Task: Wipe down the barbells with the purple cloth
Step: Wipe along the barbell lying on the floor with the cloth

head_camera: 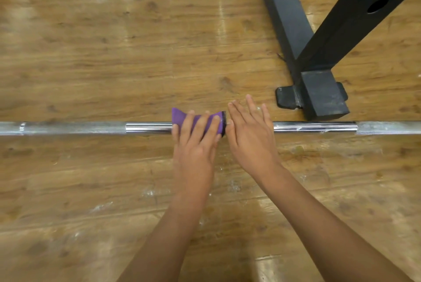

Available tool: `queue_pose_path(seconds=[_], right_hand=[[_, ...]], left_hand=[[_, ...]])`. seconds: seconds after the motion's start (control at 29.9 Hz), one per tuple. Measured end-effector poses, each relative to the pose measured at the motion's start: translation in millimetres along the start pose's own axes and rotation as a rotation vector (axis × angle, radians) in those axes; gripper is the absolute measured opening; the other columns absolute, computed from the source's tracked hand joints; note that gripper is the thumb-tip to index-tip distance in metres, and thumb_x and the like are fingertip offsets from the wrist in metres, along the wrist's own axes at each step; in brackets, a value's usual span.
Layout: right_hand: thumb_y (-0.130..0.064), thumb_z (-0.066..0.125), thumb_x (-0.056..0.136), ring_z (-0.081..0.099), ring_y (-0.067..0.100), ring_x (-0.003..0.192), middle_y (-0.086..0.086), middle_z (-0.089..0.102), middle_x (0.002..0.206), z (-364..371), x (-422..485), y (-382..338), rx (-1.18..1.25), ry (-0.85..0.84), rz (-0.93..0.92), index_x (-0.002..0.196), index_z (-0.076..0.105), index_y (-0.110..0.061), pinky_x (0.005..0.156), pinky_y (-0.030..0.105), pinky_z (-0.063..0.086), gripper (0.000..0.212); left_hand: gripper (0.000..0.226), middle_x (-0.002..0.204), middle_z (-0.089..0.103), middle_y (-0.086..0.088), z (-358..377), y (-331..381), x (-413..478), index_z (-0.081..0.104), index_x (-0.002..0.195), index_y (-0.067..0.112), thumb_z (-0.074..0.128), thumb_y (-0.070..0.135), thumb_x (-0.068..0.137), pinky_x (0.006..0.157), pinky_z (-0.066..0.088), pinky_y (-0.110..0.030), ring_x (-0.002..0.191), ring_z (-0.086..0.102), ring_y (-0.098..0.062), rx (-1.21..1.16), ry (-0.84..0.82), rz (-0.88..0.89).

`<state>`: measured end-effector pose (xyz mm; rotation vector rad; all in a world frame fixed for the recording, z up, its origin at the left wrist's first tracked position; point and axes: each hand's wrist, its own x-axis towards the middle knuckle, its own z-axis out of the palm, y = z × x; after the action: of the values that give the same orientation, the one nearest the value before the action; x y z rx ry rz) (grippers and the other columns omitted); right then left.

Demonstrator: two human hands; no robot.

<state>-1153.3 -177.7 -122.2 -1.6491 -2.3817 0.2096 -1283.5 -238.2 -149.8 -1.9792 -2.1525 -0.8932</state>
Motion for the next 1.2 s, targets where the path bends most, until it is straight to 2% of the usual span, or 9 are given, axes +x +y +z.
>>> queue_pose_path(seconds=[0.1,0.27,0.43,0.57,0.67,0.84,1.0,1.1,1.2], right_hand=[[-0.04,0.015,0.104,0.019,0.021,0.154,0.002,0.047,0.155,-1,2,-2,0.01,-0.014,0.006,0.148,0.048,-0.011,0.126,0.043,0.004,0.063],[-0.04,0.015,0.106,0.012,0.019,0.155,0.001,0.041,0.159,-4,1,-1,0.019,-0.044,0.01,0.152,0.042,-0.013,0.126,0.04,-0.002,0.06],[-0.041,0.013,0.106,0.015,0.019,0.155,0.001,0.043,0.157,-1,2,-2,0.004,-0.013,0.007,0.151,0.045,-0.012,0.126,0.041,0.0,0.062],[-0.04,0.015,0.106,0.015,0.02,0.155,0.002,0.044,0.156,-1,1,-3,0.008,-0.013,0.008,0.15,0.045,-0.012,0.126,0.041,0.001,0.061],[-0.04,0.015,0.106,0.015,0.02,0.155,0.002,0.044,0.157,-2,1,-3,0.012,-0.016,0.011,0.15,0.045,-0.012,0.126,0.042,0.002,0.061],[-0.037,0.017,0.107,0.016,0.02,0.155,0.002,0.045,0.156,-2,1,-2,0.015,-0.002,0.01,0.149,0.047,-0.011,0.126,0.043,0.003,0.058],[-0.039,0.015,0.107,0.014,0.019,0.155,0.002,0.043,0.157,-1,-1,-1,0.021,0.001,0.004,0.15,0.045,-0.011,0.126,0.042,0.001,0.06],[-0.038,0.017,0.108,0.014,0.02,0.155,0.002,0.043,0.157,0,-1,-1,0.016,0.011,0.003,0.15,0.045,-0.011,0.126,0.042,0.0,0.058],[-0.037,0.018,0.108,0.013,0.02,0.155,0.002,0.043,0.157,1,-2,0,0.014,0.006,-0.004,0.151,0.044,-0.011,0.126,0.041,-0.002,0.057]], left_hand=[[0.034,0.136,0.063,-0.002,-1,-8,8,0.066,0.132,0.018,0.055,0.026,0.101,0.117,0.023,-0.047,0.136,0.045,-0.029,0.026,-0.018,0.035],[0.034,0.137,0.063,-0.002,-17,-33,9,0.065,0.134,0.015,0.049,0.025,0.106,0.12,0.022,-0.049,0.137,0.043,-0.031,-0.023,0.066,-0.159],[0.035,0.136,0.062,-0.002,-8,-11,4,0.064,0.134,0.017,0.048,0.026,0.105,0.121,0.019,-0.048,0.138,0.043,-0.03,0.019,-0.007,-0.066],[0.034,0.133,0.063,-0.002,-6,-23,5,0.064,0.134,0.017,0.048,0.029,0.106,0.118,0.025,-0.051,0.135,0.045,-0.03,0.085,0.0,0.002],[0.033,0.129,0.064,-0.003,-2,-19,8,0.065,0.132,0.017,0.048,0.029,0.106,0.116,0.027,-0.053,0.134,0.045,-0.03,0.076,0.013,-0.066],[0.038,0.141,0.059,-0.001,10,0,-4,0.059,0.14,0.017,0.042,0.028,0.107,0.117,0.027,-0.055,0.139,0.04,-0.029,0.049,0.044,-0.007],[0.037,0.147,0.056,-0.001,9,-8,-4,0.06,0.139,0.017,0.042,0.028,0.108,0.12,0.021,-0.051,0.143,0.037,-0.026,0.068,0.059,0.001],[0.039,0.137,0.063,0.004,4,-3,23,0.065,0.133,0.018,0.038,0.033,0.109,0.122,0.008,-0.046,0.143,0.039,-0.022,0.032,-0.025,-0.121],[0.044,0.135,0.064,0.005,0,2,30,0.064,0.132,0.019,0.032,0.035,0.109,0.121,0.01,-0.046,0.141,0.041,-0.021,0.028,-0.089,-0.179]])
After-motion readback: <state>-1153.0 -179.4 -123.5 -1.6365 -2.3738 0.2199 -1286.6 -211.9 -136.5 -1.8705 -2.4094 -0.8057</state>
